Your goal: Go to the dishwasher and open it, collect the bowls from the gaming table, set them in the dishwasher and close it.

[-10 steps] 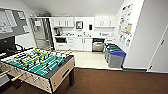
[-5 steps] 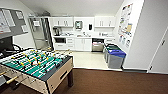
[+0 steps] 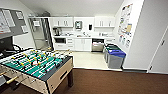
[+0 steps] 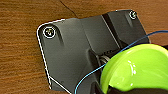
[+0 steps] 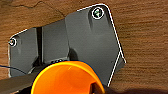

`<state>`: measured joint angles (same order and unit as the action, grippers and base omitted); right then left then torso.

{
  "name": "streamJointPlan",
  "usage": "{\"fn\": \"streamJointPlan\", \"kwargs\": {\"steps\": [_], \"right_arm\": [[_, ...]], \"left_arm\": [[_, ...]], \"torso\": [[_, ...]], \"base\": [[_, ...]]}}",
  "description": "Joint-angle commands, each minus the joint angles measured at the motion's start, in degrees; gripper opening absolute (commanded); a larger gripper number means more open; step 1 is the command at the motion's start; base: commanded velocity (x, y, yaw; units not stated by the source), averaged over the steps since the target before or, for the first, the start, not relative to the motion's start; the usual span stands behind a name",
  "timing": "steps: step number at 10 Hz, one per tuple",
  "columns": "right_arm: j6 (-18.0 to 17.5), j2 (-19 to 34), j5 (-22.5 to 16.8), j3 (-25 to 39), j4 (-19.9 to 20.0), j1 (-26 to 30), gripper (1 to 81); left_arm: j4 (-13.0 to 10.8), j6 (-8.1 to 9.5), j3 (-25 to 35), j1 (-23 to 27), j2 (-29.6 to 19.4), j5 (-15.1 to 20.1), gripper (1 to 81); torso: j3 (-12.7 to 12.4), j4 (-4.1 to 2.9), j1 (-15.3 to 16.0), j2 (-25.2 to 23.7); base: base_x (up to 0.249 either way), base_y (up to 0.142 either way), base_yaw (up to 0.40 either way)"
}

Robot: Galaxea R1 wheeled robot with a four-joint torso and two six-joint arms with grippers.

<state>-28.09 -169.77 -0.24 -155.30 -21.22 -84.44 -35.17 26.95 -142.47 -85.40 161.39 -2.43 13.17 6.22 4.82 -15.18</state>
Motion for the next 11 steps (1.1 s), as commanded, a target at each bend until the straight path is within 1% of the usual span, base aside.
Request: {"fn": "streamJointPlan", "kwargs": {"steps": [1,3,11], "right_arm": [[0.13,0.54,-2.83,-0.26,-0.40,3.00,1.0],[0.05,0.54,-2.83,-0.34,-0.40,3.00,1.0],[0.05,0.54,-2.83,-0.26,-0.40,2.92,1.0]], "left_arm": [[-0.60,-0.23,0.53,2.55,-1.07,2.25,1.0],[-0.69,-0.23,0.53,2.64,-1.07,2.34,1.0],[-0.43,-0.15,0.44,2.64,-1.24,2.34,1.0]], "torso": [[0.00,0.00,0.00,0.00],[0.00,0.00,0.00,0.00],[0.00,0.00,-0.02,0.00]], "base": [[0.000,0.000,0.000],[0.000,0.000,-0.142],[0.000,0.000,-0.197]]}}
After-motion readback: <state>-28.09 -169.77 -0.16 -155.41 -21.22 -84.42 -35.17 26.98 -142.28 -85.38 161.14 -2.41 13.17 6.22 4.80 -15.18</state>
